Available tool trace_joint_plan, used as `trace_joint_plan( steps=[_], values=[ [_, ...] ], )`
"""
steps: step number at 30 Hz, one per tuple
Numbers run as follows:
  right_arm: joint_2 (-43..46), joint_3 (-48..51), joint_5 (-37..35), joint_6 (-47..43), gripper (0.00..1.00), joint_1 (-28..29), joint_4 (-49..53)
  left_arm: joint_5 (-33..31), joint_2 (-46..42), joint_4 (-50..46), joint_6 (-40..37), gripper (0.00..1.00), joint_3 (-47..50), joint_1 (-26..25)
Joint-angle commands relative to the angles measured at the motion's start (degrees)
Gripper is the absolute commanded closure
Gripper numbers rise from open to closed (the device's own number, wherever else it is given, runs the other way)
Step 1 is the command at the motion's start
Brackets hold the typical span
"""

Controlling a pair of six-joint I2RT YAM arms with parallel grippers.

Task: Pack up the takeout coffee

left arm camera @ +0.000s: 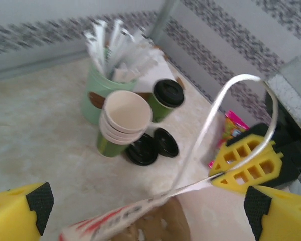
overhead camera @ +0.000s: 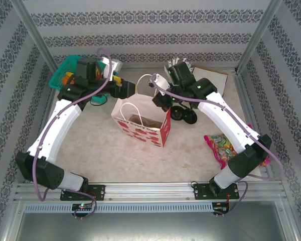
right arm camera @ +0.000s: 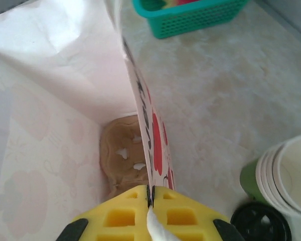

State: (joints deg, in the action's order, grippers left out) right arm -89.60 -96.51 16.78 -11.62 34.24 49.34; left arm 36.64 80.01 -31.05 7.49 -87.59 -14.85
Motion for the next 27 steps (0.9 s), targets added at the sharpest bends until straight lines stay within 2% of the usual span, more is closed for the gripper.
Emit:
trace_joint_plan(
  steps=[1, 6, 12, 15, 20, 27],
  values=[
    [2.63, 2.29, -11.52, 15.86, 1.0, 2.18, -2.94, -15.7, -3.65, 1.36, 5.48, 0.01, 0.45, 1.05],
    [3.64, 3.51, -18.97, 25.59, 1.0, 4.85, -3.93, -38.86, -5.97, -1.45, 8.42, 0.0, -0.09, 1.15],
    [4.35, 5.64, -23.34, 37.28, 1.0, 6.61, -8.83, -53.57, -8.83, -1.3, 13.42, 0.0, 3.79, 1.88],
    [4.78, 7.09, -25.94, 40.71, 1.0, 8.09, -12.69, -55.64, -9.87, -2.29, 17.22, 0.0, 6.06, 3.77],
    [4.15, 8.48, -27.84, 44.65, 1.0, 10.2, -17.88, -53.25, -10.39, -3.54, 20.12, 0.0, 9.52, 5.47],
    [1.4, 11.81, -31.54, 52.89, 1.0, 12.16, -15.48, -53.63, -9.52, -7.74, 23.85, 0.0, 13.67, 5.52]
  ],
)
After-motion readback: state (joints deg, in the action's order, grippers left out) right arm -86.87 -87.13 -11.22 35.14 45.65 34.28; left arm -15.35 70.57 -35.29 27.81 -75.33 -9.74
